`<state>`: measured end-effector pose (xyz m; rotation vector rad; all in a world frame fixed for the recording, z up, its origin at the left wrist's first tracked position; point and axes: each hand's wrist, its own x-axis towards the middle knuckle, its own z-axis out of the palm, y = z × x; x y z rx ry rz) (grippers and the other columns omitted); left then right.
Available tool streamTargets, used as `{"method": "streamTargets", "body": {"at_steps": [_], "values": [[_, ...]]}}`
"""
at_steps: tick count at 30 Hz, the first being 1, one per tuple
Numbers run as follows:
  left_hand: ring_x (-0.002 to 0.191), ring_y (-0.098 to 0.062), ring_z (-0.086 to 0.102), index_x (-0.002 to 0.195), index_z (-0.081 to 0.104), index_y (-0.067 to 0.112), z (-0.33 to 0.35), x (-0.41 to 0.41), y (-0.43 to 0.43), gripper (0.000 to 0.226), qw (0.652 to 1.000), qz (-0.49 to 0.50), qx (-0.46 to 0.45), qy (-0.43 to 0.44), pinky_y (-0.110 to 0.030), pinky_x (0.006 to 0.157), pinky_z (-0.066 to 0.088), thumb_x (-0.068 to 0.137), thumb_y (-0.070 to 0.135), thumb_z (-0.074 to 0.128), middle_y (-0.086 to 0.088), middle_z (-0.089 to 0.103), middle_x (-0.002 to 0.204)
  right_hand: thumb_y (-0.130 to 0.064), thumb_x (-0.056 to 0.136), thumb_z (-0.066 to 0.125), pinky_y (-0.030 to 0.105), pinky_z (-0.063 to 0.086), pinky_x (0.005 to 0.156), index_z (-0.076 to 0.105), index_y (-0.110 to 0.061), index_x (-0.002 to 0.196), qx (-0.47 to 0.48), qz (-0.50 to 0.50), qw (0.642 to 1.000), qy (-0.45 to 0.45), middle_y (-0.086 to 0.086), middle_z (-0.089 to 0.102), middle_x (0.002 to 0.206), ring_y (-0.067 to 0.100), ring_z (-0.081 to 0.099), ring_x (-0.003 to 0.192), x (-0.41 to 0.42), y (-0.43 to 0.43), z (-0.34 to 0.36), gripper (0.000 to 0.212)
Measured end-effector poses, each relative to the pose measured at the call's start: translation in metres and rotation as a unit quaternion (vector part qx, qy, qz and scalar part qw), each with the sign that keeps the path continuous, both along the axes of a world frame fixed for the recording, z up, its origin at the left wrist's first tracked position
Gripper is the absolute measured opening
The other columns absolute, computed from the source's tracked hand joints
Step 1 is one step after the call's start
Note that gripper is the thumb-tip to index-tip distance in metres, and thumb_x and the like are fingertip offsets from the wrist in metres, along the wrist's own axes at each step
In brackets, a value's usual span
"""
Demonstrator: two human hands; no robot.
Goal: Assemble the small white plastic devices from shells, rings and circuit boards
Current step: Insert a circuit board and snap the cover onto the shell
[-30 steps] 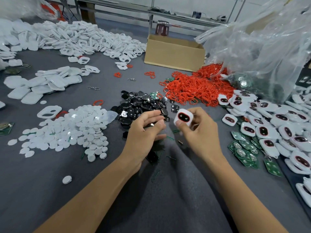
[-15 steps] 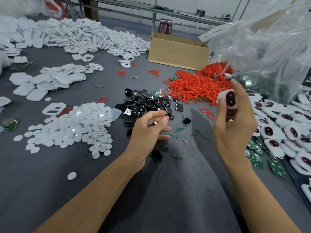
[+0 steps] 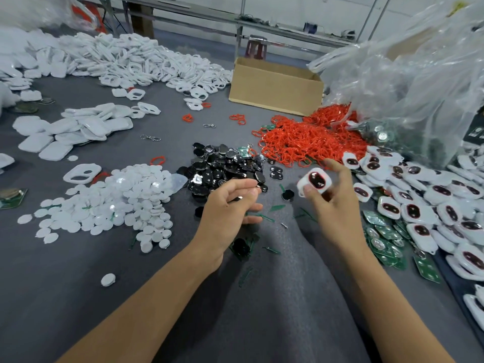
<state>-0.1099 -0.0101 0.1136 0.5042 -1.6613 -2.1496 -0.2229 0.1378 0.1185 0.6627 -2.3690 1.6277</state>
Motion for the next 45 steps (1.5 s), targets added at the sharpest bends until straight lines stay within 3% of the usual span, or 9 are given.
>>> {"method": "streamTargets", "body": {"at_steps": [2,9,17,25,29,34,39,43,45], "values": [[0.082,-0.017,0.069,0.107,0.067,0.012,0.0,0.0,0.0,0.015,1.0,0.003,0.003,0.001,-0.028,0.069,0.06,0.096,0.009,0.058,-0.012,0.068,0.113,0.0,0.087,0.063,0.028,0.051,0.081,0.05,-0.017,0.117,-0.063,0.09,0.99,-0.091,0.002,0.063,0.1,0.008,0.061,0.085,0.008,-0.007,0.005,0.037],[0.08,-0.017,0.068,0.106,0.066,0.012,0.001,-0.001,0.0,0.015,1.0,0.005,0.013,0.003,-0.026,0.066,0.059,0.096,0.007,0.056,-0.015,0.069,0.111,0.012,0.089,0.051,0.022,0.048,0.051,0.05,-0.007,0.113,-0.108,0.247,0.946,-0.179,0.029,0.065,0.101,0.018,0.064,0.061,0.028,-0.018,0.011,0.03],[0.079,-0.015,0.071,0.104,0.068,0.014,0.0,-0.001,0.001,0.015,1.0,-0.008,-0.01,0.016,-0.026,0.067,0.059,0.096,0.008,0.058,-0.01,0.073,0.103,-0.003,0.088,0.062,0.019,0.047,0.051,0.064,-0.008,0.105,-0.105,0.267,0.933,-0.216,0.004,0.067,0.072,0.014,0.061,0.058,0.032,-0.02,0.005,0.018],[0.079,-0.015,0.069,0.109,0.067,0.008,-0.001,-0.001,-0.001,0.017,1.0,-0.001,0.016,0.014,-0.027,0.066,0.059,0.097,0.009,0.056,-0.007,0.073,0.102,-0.016,0.076,0.077,0.027,0.044,0.066,0.063,-0.016,0.073,0.117,0.044,0.992,-0.029,-0.004,0.065,0.069,0.005,0.053,0.062,0.015,-0.008,0.004,0.014],[0.077,-0.015,0.067,0.109,0.067,0.008,-0.001,-0.002,-0.002,0.017,1.0,0.0,0.026,0.016,-0.027,0.066,0.06,0.098,0.011,0.055,-0.004,0.073,0.098,-0.016,0.081,0.071,0.01,0.034,0.059,0.052,-0.015,0.068,0.04,-0.081,0.986,0.14,-0.009,0.053,0.061,0.0,0.047,0.058,0.021,-0.007,0.013,0.023],[0.075,-0.015,0.067,0.107,0.067,0.008,-0.002,-0.003,-0.003,0.017,0.999,0.003,0.034,0.02,-0.026,0.063,0.059,0.098,0.016,0.055,-0.004,0.073,0.095,-0.022,0.091,0.064,0.007,0.033,0.068,0.056,-0.009,0.076,-0.086,-0.184,0.91,0.361,-0.005,0.052,0.071,0.004,0.044,0.065,0.022,0.002,0.031,0.022],[0.073,-0.015,0.067,0.103,0.068,0.007,-0.002,-0.002,-0.002,0.018,0.999,0.013,0.043,0.024,-0.027,0.062,0.059,0.097,0.017,0.055,-0.004,0.073,0.092,-0.005,0.083,0.062,0.041,0.037,0.069,0.049,-0.007,0.077,0.287,0.046,0.944,0.154,0.013,0.054,0.079,0.035,0.052,0.078,0.017,-0.009,-0.009,0.015],[0.072,-0.016,0.068,0.103,0.068,0.007,0.0,-0.002,-0.004,0.019,0.998,0.014,0.062,0.028,-0.027,0.062,0.058,0.097,0.019,0.055,-0.006,0.073,0.093,-0.011,0.082,0.068,0.027,0.036,0.065,0.05,-0.01,0.071,0.101,-0.037,0.969,0.223,0.002,0.053,0.071,0.018,0.048,0.07,0.017,-0.006,0.001,0.021],[0.073,-0.016,0.068,0.103,0.068,0.008,-0.001,-0.002,-0.004,0.018,0.998,0.013,0.059,0.025,-0.027,0.062,0.059,0.098,0.018,0.054,-0.007,0.073,0.094,-0.01,0.082,0.067,0.029,0.035,0.064,0.049,-0.01,0.07,0.136,-0.033,0.967,0.211,0.004,0.053,0.069,0.022,0.051,0.069,0.014,-0.006,-0.001,0.021]]}}
